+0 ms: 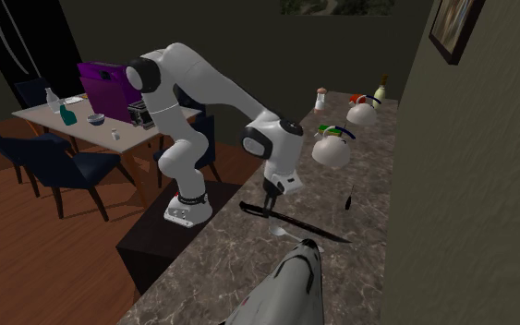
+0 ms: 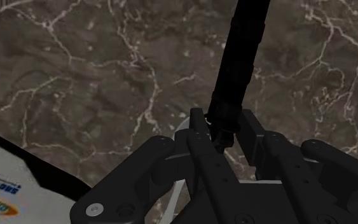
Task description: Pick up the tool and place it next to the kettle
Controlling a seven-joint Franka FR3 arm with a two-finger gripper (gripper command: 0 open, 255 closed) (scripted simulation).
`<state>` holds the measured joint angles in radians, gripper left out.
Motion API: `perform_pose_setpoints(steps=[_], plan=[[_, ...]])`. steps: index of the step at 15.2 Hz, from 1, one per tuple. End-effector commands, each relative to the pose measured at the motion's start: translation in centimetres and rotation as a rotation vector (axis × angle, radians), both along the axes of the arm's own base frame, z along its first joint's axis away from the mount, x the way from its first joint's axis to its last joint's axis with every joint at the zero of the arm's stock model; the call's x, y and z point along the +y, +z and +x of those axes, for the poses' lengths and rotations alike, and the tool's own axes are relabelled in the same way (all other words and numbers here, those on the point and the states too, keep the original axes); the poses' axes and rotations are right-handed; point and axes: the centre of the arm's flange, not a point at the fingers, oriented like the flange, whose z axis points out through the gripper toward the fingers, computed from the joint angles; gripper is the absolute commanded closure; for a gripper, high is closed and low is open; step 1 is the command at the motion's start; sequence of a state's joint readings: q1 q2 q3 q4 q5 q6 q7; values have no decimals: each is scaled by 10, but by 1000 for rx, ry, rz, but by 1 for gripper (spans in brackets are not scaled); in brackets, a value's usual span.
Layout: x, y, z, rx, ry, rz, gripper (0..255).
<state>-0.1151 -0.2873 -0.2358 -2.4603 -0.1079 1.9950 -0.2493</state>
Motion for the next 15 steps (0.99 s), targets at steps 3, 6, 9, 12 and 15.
perform_pose_setpoints(steps=[3,6,9,12,15], plan=[[0,22,0,0,0,0,255],[0,38,0,0,0,0,255],[0,54,0,0,0,0,255],[0,70,0,0,0,0,255],[0,85,0,0,0,0,255]])
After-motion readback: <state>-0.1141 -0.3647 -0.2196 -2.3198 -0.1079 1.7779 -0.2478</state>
